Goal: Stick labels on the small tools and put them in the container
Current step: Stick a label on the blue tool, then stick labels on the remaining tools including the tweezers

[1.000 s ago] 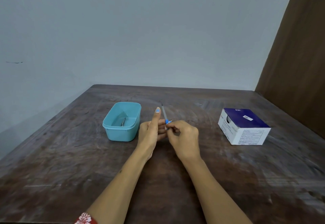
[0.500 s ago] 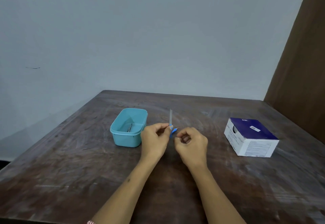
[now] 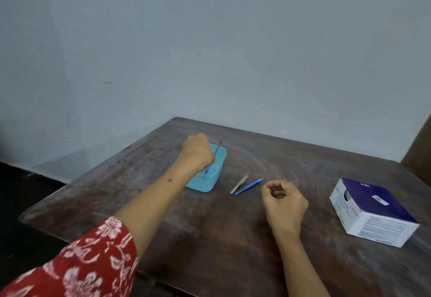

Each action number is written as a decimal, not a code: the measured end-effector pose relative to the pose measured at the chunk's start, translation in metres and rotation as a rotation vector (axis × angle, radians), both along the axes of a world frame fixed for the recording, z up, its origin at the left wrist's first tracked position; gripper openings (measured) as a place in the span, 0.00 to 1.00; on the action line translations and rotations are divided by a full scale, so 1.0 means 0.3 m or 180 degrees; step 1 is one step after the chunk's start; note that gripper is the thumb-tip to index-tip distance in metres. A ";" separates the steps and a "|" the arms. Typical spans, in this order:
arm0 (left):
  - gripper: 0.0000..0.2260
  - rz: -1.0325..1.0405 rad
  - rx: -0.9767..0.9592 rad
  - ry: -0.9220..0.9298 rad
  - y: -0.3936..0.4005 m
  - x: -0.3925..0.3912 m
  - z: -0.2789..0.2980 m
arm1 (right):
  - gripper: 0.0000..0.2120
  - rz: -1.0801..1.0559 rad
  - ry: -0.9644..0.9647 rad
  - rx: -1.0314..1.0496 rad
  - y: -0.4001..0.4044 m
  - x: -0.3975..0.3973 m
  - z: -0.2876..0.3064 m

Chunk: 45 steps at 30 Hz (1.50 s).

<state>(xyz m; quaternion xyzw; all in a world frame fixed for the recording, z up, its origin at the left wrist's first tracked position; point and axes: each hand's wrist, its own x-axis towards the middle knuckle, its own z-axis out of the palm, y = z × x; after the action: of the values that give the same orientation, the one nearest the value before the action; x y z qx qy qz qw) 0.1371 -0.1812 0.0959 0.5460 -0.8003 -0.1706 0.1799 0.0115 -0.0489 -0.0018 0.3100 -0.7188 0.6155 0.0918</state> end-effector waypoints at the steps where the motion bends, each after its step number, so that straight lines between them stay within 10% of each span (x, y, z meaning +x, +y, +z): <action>1: 0.05 0.0009 0.0023 -0.0140 -0.001 -0.006 0.001 | 0.10 0.0008 0.0004 0.0007 0.001 0.003 -0.001; 11: 0.02 -0.0067 0.0016 -0.0594 0.002 -0.045 -0.035 | 0.07 0.0046 -0.0099 0.0021 0.000 0.004 -0.001; 18: 0.05 -0.0612 -0.1332 -0.0345 0.132 -0.083 -0.020 | 0.06 -0.0144 -0.0437 -0.0246 0.002 -0.002 0.012; 31: 0.12 -0.1634 -0.2128 -0.1603 0.237 -0.174 -0.253 | 0.12 0.0238 -0.1456 -0.0819 0.008 -0.020 0.012; 38: 0.14 -0.1582 -0.1637 -0.1065 0.245 -0.171 -0.262 | 0.09 0.0759 -0.2377 -0.1451 0.006 -0.023 0.028; 45: 0.15 -0.1206 -0.1153 0.0751 0.239 -0.134 -0.261 | 0.05 0.0855 -0.2337 -0.1555 0.001 -0.021 0.028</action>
<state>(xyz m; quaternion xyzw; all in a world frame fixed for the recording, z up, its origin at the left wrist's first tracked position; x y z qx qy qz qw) 0.0970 -0.1095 0.0177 0.3221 -0.8790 -0.1177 0.3312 0.0052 -0.0488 0.0065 0.1312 -0.4911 0.8423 -0.1791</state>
